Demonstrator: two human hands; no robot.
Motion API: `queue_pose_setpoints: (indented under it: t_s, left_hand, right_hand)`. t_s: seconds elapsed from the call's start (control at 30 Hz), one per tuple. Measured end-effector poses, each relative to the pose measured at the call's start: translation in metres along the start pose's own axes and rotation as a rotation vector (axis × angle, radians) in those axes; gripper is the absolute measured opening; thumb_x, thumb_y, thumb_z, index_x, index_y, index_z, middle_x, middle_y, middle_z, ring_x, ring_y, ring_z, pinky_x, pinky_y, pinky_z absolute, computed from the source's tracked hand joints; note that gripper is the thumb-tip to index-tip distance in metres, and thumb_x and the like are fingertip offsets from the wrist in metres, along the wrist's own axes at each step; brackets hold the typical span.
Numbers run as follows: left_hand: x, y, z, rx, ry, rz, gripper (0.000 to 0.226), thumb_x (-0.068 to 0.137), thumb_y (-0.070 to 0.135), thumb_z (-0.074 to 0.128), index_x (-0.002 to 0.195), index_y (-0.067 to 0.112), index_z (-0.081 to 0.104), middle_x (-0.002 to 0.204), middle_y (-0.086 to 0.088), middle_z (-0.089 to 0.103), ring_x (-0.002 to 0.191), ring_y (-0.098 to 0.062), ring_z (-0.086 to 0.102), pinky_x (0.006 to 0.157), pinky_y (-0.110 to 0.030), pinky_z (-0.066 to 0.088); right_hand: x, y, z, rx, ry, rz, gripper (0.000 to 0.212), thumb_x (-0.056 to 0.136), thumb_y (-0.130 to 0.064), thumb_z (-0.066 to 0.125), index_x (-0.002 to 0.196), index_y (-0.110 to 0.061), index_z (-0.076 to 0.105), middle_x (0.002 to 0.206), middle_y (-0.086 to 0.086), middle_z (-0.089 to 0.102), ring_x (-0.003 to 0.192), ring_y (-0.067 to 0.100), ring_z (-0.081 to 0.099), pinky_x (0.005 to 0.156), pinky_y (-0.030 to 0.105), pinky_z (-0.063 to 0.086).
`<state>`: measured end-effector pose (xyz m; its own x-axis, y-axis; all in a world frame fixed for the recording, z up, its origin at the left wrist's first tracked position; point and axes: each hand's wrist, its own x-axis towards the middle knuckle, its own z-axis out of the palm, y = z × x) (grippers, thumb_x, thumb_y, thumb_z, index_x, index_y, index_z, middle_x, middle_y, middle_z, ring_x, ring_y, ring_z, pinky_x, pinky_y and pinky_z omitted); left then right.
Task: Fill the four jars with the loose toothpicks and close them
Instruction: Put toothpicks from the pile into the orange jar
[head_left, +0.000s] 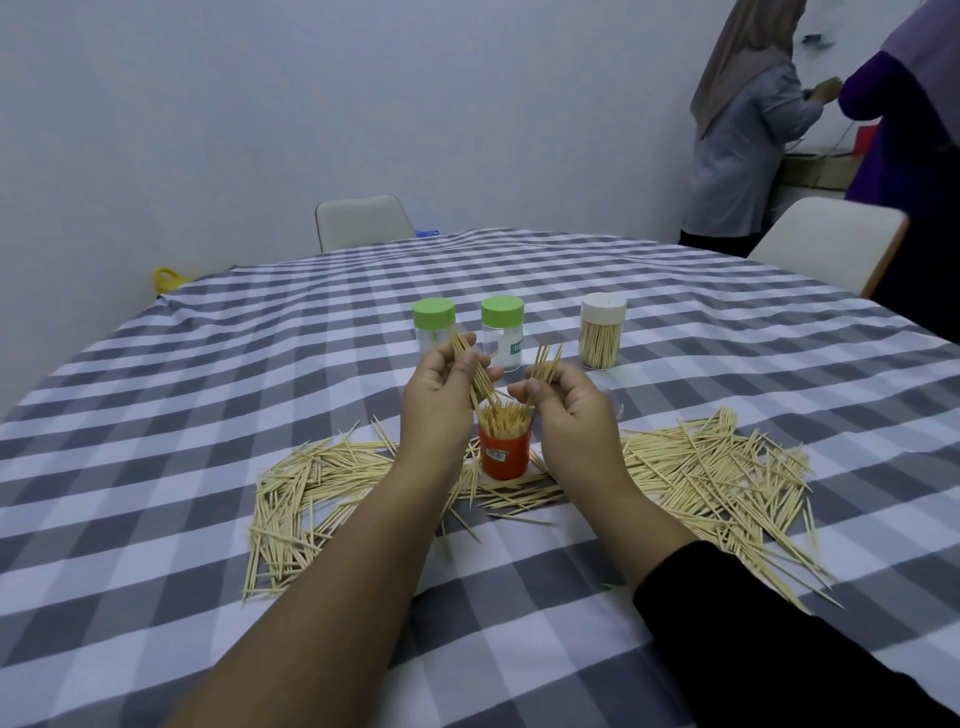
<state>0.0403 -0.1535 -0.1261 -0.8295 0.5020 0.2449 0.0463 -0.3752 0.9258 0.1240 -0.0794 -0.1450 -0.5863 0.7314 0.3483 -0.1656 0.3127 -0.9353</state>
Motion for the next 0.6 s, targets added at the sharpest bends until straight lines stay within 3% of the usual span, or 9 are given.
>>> queue_pose_setpoints:
  t_s: [0.1, 0.33, 0.5, 0.6]
  left_hand:
    - [-0.003, 0.000, 0.001, -0.020, -0.018, -0.029, 0.015, 0.098, 0.012, 0.048, 0.100, 0.020, 0.060, 0.088, -0.001, 0.066, 0.081, -0.010, 0.068, 0.064, -0.018, 0.055]
    - [-0.009, -0.004, -0.003, 0.070, -0.035, -0.019, 0.013, 0.096, 0.014, 0.051, 0.096, 0.020, 0.062, 0.091, 0.002, 0.070, 0.074, 0.004, 0.067, 0.059, -0.009, 0.048]
    - [-0.010, -0.008, -0.007, 0.159, -0.087, -0.036, 0.017, 0.096, 0.015, 0.052, 0.108, 0.009, 0.064, 0.095, 0.004, 0.070, 0.075, 0.012, 0.064, 0.059, -0.005, 0.046]
    - [-0.011, -0.008, -0.010, 0.189, -0.116, -0.046, 0.022, 0.096, 0.013, 0.052, 0.111, 0.003, 0.064, 0.083, 0.013, 0.071, 0.074, 0.012, 0.064, 0.058, -0.005, 0.046]
  right_hand:
    - [0.000, 0.000, 0.001, 0.030, -0.011, 0.007, 0.021, 0.097, -0.015, 0.048, 0.088, -0.027, 0.063, 0.094, -0.003, 0.072, 0.094, 0.011, 0.066, 0.087, 0.041, 0.054]
    - [-0.003, -0.006, 0.001, 0.063, 0.018, -0.028, 0.021, 0.097, -0.017, 0.050, 0.086, -0.028, 0.062, 0.090, -0.008, 0.072, 0.091, 0.003, 0.065, 0.081, 0.026, 0.052]
    - [-0.007, -0.010, -0.001, 0.075, 0.065, -0.072, 0.022, 0.097, -0.017, 0.049, 0.083, -0.027, 0.061, 0.086, 0.004, 0.072, 0.082, 0.025, 0.059, 0.071, 0.033, 0.049]
    - [-0.005, -0.006, 0.001, 0.068, 0.028, -0.037, 0.019, 0.097, -0.017, 0.049, 0.087, -0.026, 0.062, 0.090, -0.009, 0.072, 0.086, 0.004, 0.065, 0.080, 0.027, 0.053]
